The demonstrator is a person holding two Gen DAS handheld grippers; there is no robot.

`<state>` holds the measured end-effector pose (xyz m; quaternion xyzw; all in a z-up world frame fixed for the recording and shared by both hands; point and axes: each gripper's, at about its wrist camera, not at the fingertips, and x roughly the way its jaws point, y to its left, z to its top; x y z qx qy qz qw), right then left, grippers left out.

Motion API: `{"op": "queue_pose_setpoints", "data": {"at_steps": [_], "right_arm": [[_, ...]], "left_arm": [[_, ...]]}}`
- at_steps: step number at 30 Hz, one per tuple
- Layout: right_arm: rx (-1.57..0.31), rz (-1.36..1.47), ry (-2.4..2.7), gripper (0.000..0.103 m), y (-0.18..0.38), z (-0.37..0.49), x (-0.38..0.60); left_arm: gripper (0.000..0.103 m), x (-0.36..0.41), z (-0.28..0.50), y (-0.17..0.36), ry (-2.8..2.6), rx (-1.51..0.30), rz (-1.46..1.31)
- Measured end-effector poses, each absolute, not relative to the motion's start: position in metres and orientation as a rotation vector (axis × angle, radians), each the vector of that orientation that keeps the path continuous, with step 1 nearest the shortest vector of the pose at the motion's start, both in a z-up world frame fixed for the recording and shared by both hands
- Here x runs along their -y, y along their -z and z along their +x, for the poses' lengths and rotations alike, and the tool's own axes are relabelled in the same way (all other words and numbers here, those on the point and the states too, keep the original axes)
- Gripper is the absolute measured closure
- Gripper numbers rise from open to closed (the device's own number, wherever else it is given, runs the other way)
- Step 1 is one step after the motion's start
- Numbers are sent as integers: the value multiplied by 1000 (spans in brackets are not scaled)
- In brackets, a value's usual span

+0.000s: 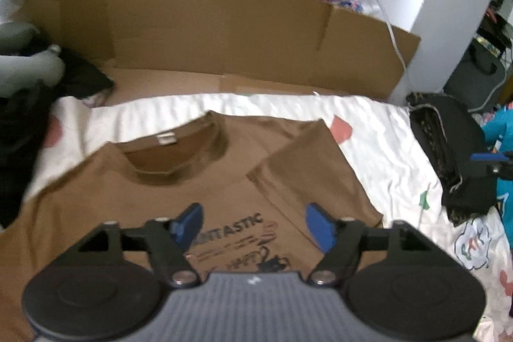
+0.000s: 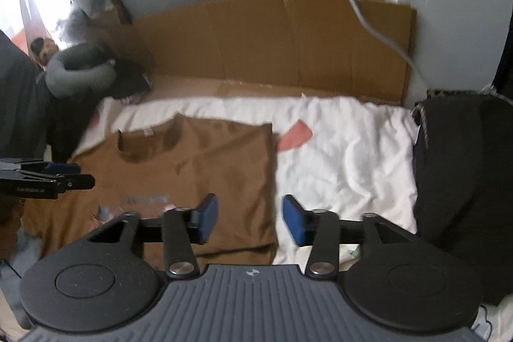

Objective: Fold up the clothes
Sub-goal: 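Open both tools and lift them back above the brown T-shirt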

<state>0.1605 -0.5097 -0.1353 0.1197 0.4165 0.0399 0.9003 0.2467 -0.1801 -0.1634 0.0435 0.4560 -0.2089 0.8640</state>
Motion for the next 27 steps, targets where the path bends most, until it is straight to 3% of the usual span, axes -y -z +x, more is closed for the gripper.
{"op": "queue_pose_setpoints", "data": {"at_steps": [7, 11, 27], "right_arm": [[-853, 288, -120, 16, 81, 152, 493], [-866, 250, -166, 15, 57, 150, 477], [-907, 162, -308, 15, 58, 183, 390]], "left_arm": [[12, 126, 242, 120, 354, -982, 40], [7, 87, 236, 103, 329, -955, 36], [9, -81, 192, 91, -8, -947, 31]]}}
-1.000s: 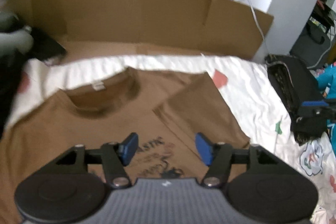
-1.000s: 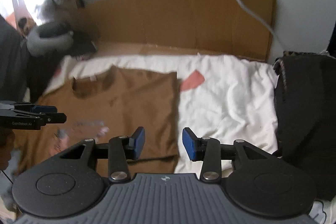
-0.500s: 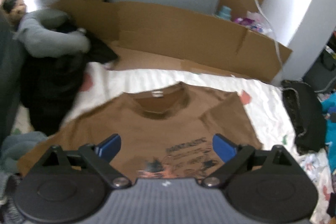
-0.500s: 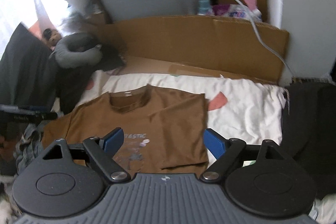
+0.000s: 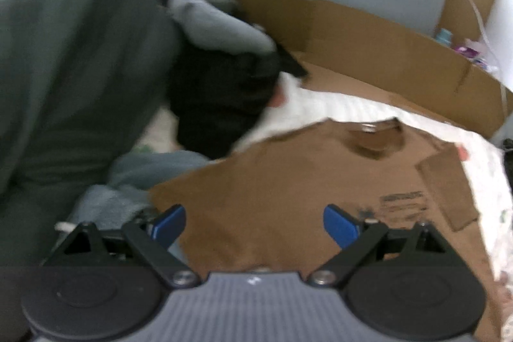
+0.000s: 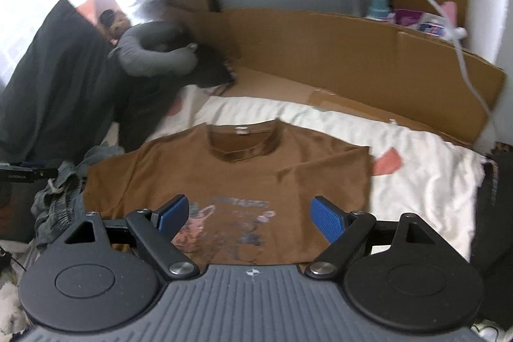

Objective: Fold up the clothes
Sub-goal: 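Open both tools and lift them back above the brown T-shirt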

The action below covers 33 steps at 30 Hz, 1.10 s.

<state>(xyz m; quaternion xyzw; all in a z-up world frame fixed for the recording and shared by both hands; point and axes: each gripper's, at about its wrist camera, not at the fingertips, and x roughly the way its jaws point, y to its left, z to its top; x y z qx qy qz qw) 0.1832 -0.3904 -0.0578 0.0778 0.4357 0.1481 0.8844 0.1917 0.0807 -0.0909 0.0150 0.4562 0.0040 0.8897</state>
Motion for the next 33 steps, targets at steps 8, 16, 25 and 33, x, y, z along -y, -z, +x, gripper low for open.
{"op": "queue_pose_setpoints", "data": {"at_steps": [8, 16, 25, 33], "right_arm": [[-971, 208, -347, 15, 54, 190, 339], [-984, 221, -410, 15, 43, 198, 286], [-1009, 101, -549, 24, 86, 174, 214], [-951, 79, -648, 24, 133, 152, 193]], "left_arm": [[18, -140, 155, 67, -117, -983, -22], [17, -156, 124, 43, -124, -1027, -80], [51, -152, 118, 104, -160, -1024, -227], [66, -164, 121, 164, -229, -1026, -426]]}}
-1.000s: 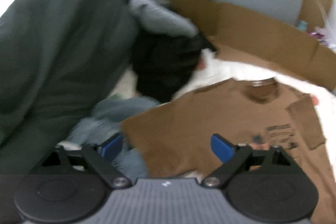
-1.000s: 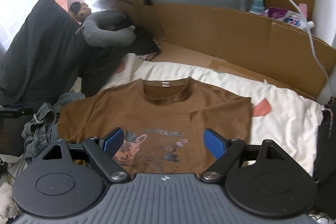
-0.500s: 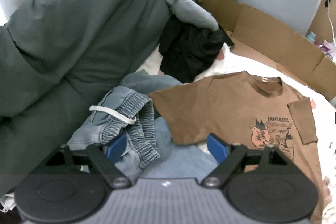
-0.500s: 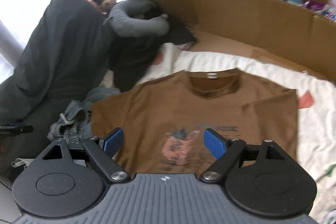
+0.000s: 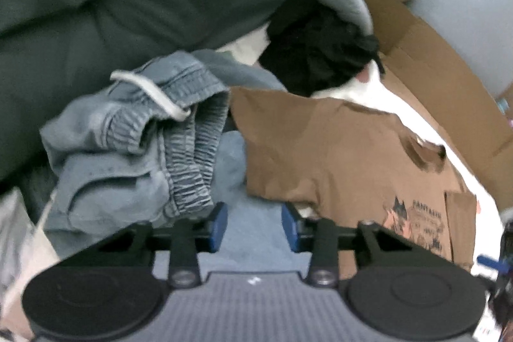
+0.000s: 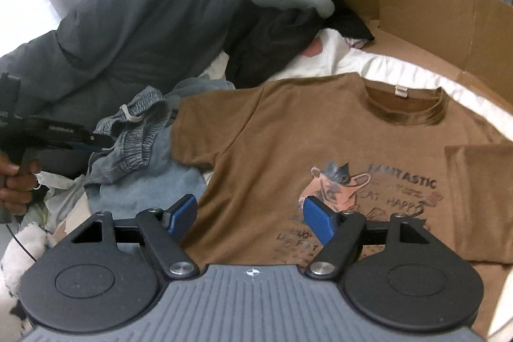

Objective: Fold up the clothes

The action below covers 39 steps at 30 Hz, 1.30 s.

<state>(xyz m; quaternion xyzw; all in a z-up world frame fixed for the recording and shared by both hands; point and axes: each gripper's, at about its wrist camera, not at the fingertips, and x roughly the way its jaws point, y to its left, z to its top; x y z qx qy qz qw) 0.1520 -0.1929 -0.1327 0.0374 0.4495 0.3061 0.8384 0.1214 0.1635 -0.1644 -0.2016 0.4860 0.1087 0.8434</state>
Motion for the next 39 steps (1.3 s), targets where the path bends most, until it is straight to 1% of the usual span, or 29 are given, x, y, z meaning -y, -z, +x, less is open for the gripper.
{"op": "queue_pose_setpoints", "data": {"at_steps": [3, 5, 6, 8, 9, 11, 13, 20, 26, 31, 34, 38, 39], "right_arm": [[-940, 121, -643, 29, 154, 151, 191], [-927, 151, -636, 37, 169, 153, 189], [-921, 167, -632, 38, 176, 154, 187], [-919, 211, -621, 47, 191, 157, 184], [-921, 237, -620, 50, 196, 157, 184], [-922, 282, -619, 61, 206, 158, 182], [-907, 315, -623, 67, 212, 155, 182], [-914, 365, -603, 67, 229, 147, 189], [-899, 390, -585, 67, 236, 139, 200], [-908, 400, -572, 67, 245, 138, 206], [-909, 420, -555, 67, 250, 138, 210], [-912, 413, -552, 67, 253, 138, 211], [-914, 416, -550, 67, 254, 138, 212]], "left_arm": [[66, -164, 125, 178, -242, -1013, -464], [66, -164, 128, 187, -240, -996, -486], [66, -165, 131, 192, -240, -993, -510], [69, -166, 136, 199, -245, -991, -541], [71, -167, 139, 203, -252, -990, -552], [73, -170, 144, 211, -270, -997, -578], [75, -173, 149, 224, -288, -1006, -628], [92, -180, 157, 267, -342, -1001, -831], [94, -180, 155, 291, -383, -985, -915], [89, -177, 155, 306, -415, -962, -946], [84, -181, 152, 312, -436, -908, -1003], [69, -182, 150, 315, -425, -862, -1057], [67, -182, 152, 316, -428, -864, -1054]]}}
